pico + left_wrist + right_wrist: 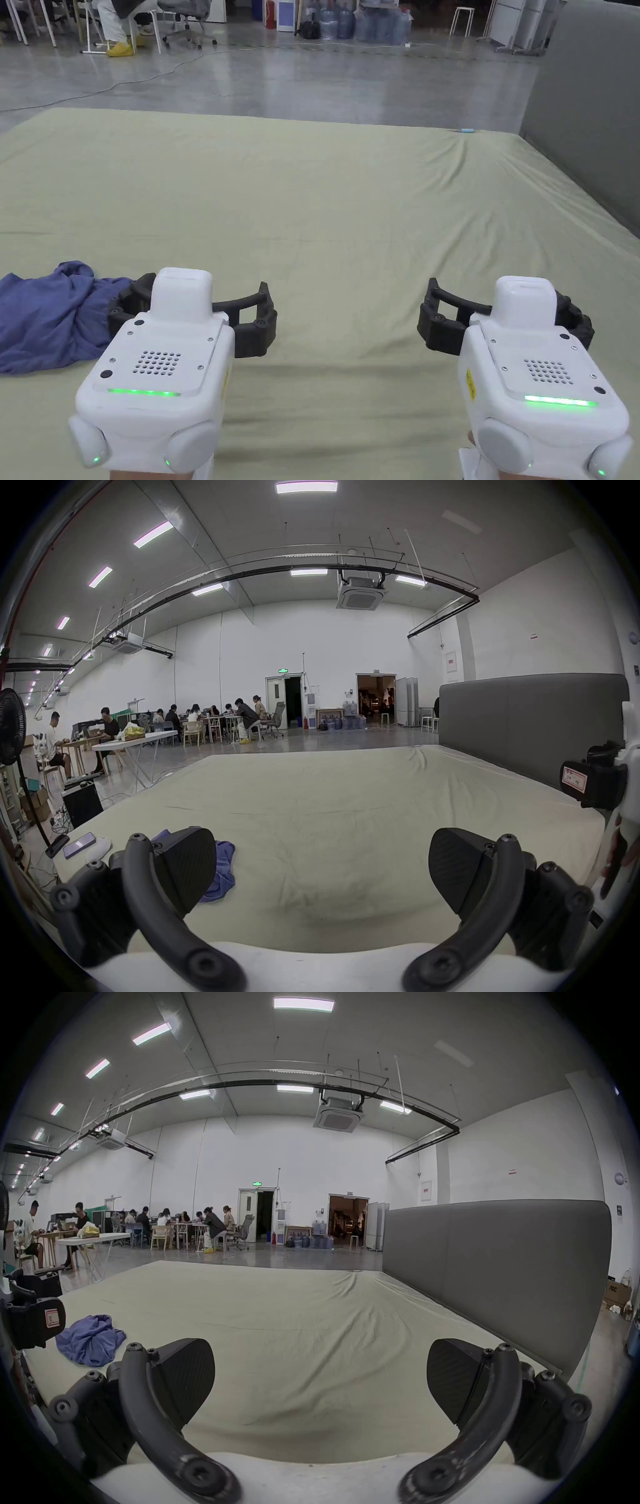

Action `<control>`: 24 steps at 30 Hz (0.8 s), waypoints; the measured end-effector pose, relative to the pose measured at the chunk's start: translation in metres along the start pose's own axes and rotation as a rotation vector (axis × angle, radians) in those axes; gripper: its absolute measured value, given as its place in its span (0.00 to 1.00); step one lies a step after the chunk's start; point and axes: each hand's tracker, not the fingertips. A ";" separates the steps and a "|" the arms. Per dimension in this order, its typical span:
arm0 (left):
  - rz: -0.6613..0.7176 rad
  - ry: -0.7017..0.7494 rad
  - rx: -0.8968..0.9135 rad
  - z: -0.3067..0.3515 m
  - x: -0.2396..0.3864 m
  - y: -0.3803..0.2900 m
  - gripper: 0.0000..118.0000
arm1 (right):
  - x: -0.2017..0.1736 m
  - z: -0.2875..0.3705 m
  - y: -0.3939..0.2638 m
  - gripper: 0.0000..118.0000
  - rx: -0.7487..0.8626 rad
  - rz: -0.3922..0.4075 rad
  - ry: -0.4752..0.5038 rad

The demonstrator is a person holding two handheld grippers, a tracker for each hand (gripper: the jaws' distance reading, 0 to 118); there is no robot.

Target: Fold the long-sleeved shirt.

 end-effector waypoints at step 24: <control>-0.006 -0.003 0.009 -0.014 0.001 0.001 1.00 | 0.005 -0.006 0.002 1.00 0.012 0.022 -0.018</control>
